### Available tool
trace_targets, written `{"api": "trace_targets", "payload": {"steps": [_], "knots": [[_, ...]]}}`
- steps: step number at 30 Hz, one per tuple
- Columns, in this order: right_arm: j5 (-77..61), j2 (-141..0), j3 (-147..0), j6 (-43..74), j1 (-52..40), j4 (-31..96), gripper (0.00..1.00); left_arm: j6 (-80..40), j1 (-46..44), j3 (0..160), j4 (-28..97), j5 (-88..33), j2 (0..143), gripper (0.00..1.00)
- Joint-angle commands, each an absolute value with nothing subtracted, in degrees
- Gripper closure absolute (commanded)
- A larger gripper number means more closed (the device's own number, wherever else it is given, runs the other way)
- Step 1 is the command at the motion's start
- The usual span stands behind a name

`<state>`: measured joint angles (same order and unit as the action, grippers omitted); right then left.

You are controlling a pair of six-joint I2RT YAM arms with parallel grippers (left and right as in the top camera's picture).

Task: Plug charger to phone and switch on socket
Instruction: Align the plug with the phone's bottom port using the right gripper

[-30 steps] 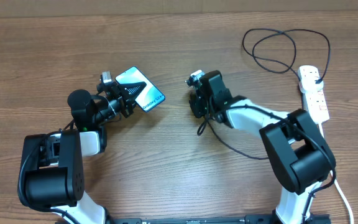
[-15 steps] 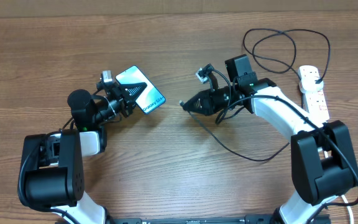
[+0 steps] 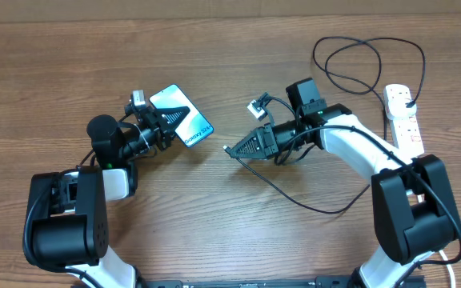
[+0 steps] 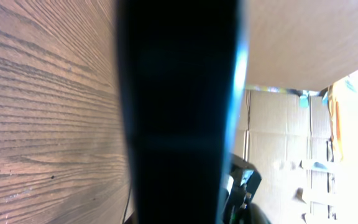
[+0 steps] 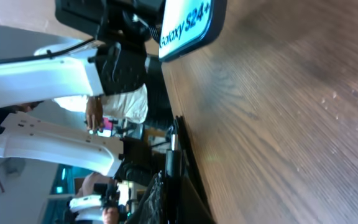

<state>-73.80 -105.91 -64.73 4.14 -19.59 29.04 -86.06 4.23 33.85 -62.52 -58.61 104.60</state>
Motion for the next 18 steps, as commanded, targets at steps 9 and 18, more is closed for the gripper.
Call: {"api": "trace_targets", "payload": {"steps": [9, 18], "knots": [[-77.12, -105.58, -60.07, 23.14, -24.71, 8.51, 0.96, -87.9, 4.49, 35.42, -63.18, -58.11, 103.42, 0.96], [-73.54, -105.6, -60.07, 30.57, -25.71, 1.52, 0.96, -88.79, 4.49, 35.42, -63.22, -60.27, 103.42, 0.95]]}}
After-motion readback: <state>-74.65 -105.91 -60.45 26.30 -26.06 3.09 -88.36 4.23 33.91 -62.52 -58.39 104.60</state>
